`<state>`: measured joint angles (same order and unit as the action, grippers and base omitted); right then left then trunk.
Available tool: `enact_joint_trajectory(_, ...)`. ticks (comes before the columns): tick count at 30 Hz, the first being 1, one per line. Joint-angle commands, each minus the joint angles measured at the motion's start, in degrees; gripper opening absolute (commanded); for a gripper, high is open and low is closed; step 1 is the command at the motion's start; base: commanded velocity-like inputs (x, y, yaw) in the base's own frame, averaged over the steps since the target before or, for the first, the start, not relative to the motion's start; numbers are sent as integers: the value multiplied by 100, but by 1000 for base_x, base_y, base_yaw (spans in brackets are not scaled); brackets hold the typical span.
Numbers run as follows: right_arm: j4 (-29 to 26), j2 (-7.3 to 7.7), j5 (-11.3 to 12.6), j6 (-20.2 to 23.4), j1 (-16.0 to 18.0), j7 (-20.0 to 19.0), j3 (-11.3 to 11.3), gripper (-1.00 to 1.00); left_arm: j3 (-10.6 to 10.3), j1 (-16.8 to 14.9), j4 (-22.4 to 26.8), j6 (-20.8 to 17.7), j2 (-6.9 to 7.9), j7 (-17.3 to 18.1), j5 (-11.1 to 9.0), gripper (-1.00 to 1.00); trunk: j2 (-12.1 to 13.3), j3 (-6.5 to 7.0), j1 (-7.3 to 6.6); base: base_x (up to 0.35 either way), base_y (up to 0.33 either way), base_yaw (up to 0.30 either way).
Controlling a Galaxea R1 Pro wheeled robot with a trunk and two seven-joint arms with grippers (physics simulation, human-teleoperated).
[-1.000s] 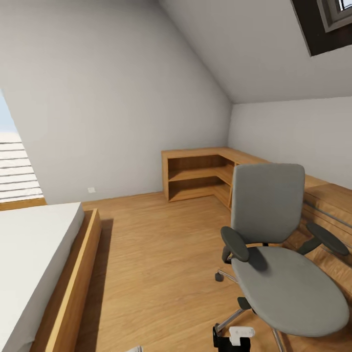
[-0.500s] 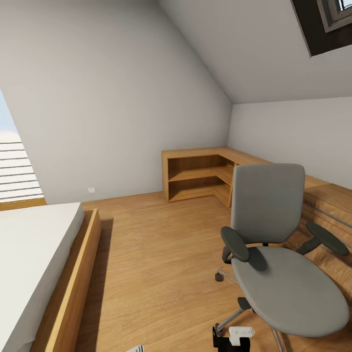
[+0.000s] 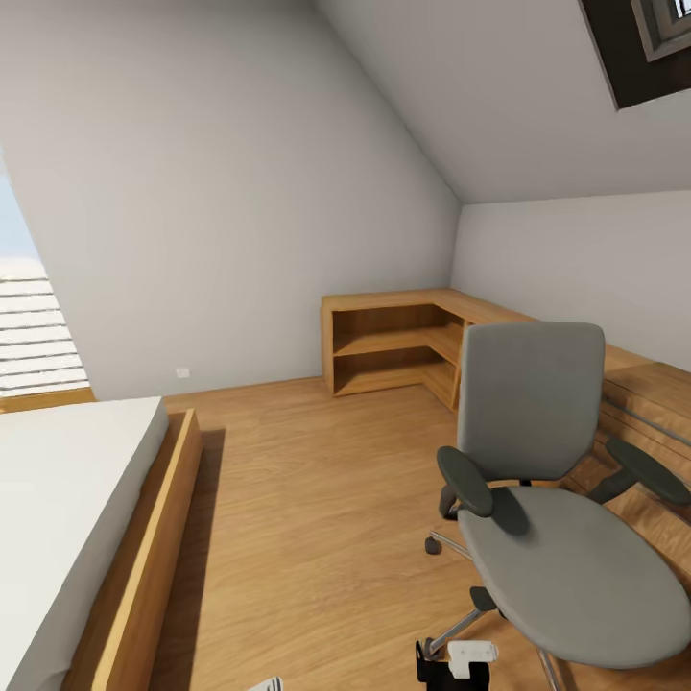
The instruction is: In the bedroom, organize the workspace by keeping the computer under the desk, ensuring the monitor is on the desk, placing the keyboard on the desk next to the monitor, placing the mouse on the desk next to the keyboard, moving the folder from the swivel chair onto the desk next to the mouse, stacking the notebook on top of the folder with the pen on top of the notebook, and positioning the swivel chair next to the desk.
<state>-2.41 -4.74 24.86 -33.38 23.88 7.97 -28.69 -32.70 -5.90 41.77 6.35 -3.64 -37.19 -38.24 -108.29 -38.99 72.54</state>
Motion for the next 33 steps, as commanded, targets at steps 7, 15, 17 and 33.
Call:
enact_joint_trajectory(7, 4, -1, 19, -11, 2, 38, -49, 100, -34, -8, -2, 50, 4, -25, -61, 100, -3, -6, 1, 276, 0, 274)
enact_joint_trajectory(15, 4, -1, 19, -11, 2, 35, -49, 100, -34, -8, -2, 50, 4, -25, -53, 100, -3, -6, 1, 64, 0, 277)
enact_joint_trajectory(17, 4, -1, 19, -11, 2, 35, -49, 100, -34, -8, -2, 50, 4, -25, -52, 100, -3, -6, 1, 9, 0, 277)
enact_joint_trajectory(33, 4, -1, 19, -11, 2, 30, -47, 100, -41, -8, -2, 50, 4, -25, -45, 100, -3, -6, 1, 120, 0, 205)
